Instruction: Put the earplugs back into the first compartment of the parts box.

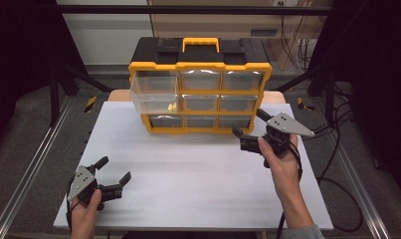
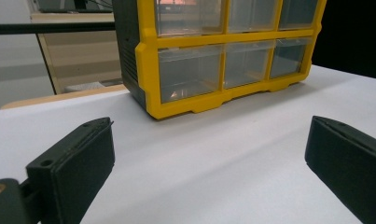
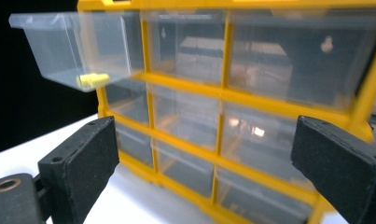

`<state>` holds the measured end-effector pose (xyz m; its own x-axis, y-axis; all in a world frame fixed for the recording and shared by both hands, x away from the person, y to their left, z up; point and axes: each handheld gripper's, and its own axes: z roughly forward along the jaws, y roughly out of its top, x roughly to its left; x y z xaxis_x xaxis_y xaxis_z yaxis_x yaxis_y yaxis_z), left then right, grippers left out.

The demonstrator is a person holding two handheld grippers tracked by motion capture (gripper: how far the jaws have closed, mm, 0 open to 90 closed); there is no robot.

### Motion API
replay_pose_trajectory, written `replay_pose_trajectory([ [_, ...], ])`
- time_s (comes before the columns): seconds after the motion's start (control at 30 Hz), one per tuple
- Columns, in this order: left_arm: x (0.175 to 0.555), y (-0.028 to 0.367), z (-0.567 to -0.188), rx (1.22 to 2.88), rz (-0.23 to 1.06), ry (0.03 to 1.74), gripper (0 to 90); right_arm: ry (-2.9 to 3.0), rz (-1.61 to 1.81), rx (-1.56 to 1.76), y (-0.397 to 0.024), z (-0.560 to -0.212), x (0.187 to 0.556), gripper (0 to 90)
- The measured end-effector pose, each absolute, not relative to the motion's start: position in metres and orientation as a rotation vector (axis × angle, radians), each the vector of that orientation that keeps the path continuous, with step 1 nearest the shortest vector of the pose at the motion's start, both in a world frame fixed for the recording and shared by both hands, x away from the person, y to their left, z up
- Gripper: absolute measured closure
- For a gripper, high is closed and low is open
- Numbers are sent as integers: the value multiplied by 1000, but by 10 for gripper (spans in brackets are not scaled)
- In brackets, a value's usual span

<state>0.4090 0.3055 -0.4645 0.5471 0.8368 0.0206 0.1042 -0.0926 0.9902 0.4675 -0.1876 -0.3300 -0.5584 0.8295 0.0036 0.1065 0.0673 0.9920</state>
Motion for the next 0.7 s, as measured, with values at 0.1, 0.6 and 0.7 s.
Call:
replay_pose_trajectory([
  [0.1, 408, 306, -464, 1555, 747, 826, 12, 1740, 1537, 939, -198, -338, 460, 68],
  [0.6, 403, 309, -459, 1465, 740, 796, 12, 1696, 1516, 987, -241, -384, 428, 51],
  [0.7, 402, 309, -458, 1457, 738, 795, 12, 1693, 1530, 1013, -247, -397, 424, 58],
])
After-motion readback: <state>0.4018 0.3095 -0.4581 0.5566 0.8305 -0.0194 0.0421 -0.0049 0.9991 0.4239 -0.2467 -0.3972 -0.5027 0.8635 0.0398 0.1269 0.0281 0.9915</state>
